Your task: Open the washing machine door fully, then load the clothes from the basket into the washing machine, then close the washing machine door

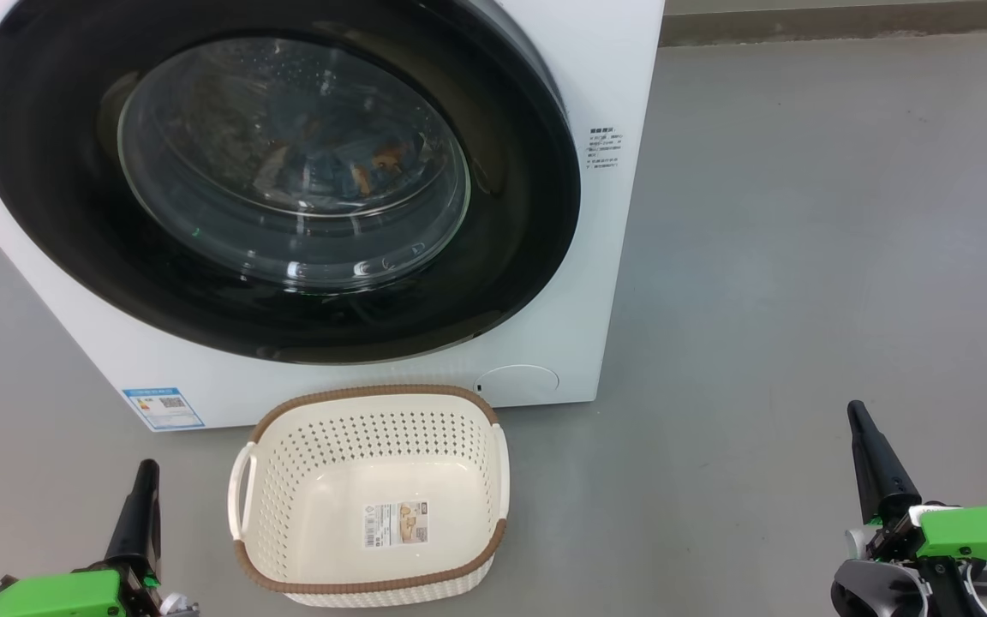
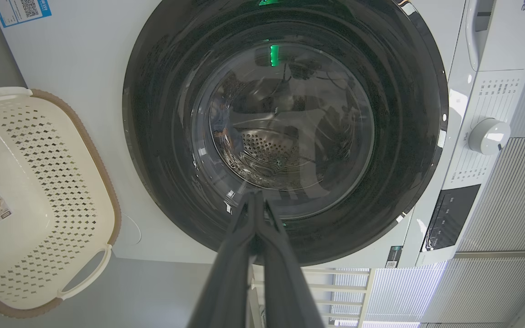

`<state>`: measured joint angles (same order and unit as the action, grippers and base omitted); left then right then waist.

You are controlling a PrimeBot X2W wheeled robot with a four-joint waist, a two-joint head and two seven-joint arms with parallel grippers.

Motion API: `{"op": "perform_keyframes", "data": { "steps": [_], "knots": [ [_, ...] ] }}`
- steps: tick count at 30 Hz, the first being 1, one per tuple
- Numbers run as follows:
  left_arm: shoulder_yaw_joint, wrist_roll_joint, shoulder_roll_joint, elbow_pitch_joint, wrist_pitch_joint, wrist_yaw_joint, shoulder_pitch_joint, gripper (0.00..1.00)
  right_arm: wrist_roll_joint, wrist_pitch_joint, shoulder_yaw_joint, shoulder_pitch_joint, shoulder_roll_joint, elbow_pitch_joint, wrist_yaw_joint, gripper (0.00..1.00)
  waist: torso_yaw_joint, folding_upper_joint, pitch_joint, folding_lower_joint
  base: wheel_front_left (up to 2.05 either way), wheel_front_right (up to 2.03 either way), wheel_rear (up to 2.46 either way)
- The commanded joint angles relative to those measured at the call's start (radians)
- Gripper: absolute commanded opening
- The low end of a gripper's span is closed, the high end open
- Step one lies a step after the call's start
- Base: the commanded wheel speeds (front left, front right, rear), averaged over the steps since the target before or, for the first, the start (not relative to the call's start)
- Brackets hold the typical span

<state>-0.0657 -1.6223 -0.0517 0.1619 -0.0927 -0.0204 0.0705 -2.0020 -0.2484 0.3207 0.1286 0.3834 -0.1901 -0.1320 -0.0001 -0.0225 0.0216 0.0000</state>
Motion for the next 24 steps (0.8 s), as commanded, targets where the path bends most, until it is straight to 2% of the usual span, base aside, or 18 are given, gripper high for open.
{"op": "perform_keyframes", "data": {
  "steps": [1, 24],
  "knots": [
    [-0.036, 0.001, -0.011, -0.030, -0.005, 0.004, 0.039, 0.00, -0.008, -0.006, 0.019, 0.029, 0.024, 0.029, 0.001, 0.00, 0.000, 0.0000, 0.000, 0.0000, 0.00, 0.00, 0.00],
    [-0.037, 0.002, -0.010, -0.030, -0.007, 0.005, 0.039, 0.00, -0.012, -0.010, 0.024, 0.030, 0.028, 0.032, 0.001, 0.00, 0.000, 0.0000, 0.000, 0.0000, 0.00, 0.00, 0.00]
  ]
}}
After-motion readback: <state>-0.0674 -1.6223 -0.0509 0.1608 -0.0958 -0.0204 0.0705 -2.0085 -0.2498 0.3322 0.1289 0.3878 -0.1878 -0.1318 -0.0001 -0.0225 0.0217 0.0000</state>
